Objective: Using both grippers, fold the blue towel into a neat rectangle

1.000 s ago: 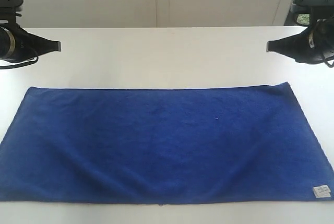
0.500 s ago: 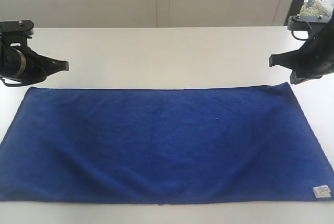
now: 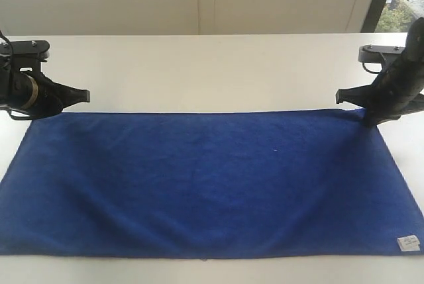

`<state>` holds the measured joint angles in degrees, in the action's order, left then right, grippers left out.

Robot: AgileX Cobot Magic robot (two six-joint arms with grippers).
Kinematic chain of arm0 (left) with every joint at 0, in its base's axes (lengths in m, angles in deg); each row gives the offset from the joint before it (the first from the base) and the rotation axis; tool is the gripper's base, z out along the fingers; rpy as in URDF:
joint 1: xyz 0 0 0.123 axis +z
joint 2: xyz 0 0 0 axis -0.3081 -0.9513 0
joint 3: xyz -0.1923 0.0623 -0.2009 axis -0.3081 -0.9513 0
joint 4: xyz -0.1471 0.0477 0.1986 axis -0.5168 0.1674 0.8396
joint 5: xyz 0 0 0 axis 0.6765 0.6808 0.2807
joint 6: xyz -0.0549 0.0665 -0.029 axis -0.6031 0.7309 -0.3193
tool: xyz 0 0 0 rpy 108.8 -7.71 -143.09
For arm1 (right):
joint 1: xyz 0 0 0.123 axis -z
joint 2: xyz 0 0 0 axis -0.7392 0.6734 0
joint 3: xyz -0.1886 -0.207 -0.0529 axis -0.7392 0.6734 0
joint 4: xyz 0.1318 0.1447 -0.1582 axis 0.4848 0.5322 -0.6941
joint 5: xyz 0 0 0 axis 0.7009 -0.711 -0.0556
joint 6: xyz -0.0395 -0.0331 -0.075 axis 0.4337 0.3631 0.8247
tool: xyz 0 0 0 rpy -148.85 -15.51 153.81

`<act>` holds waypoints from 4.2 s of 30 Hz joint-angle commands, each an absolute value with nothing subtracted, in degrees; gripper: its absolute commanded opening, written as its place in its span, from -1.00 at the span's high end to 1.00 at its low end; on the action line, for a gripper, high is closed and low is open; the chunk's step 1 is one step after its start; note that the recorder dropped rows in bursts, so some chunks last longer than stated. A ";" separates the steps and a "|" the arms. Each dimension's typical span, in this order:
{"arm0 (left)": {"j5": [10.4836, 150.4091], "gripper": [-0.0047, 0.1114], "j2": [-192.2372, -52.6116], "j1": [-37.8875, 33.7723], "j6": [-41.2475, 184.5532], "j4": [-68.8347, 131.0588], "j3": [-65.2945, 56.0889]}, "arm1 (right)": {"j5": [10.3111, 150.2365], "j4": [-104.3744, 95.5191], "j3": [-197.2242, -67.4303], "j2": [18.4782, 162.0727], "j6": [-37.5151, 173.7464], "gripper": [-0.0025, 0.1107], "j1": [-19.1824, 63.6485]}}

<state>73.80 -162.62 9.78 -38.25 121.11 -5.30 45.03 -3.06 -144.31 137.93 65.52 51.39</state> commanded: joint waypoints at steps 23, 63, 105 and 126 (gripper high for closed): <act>63.53 0.92 -150.20 10.41 -48.96 131.06 -5.97 | 37.60 -2.70 -143.98 123.69 64.66 0.96 51.33; 109.50 0.92 -143.91 13.03 76.94 12.83 -11.85 | 43.39 -2.44 -123.16 106.86 64.58 0.96 44.13; 113.88 0.92 -144.04 10.62 57.86 33.28 -30.88 | 46.36 -16.07 -103.31 112.52 44.43 0.96 44.09; 116.19 0.92 -144.04 10.62 58.62 32.90 -26.85 | 53.55 -14.38 -103.42 111.14 44.43 0.96 44.09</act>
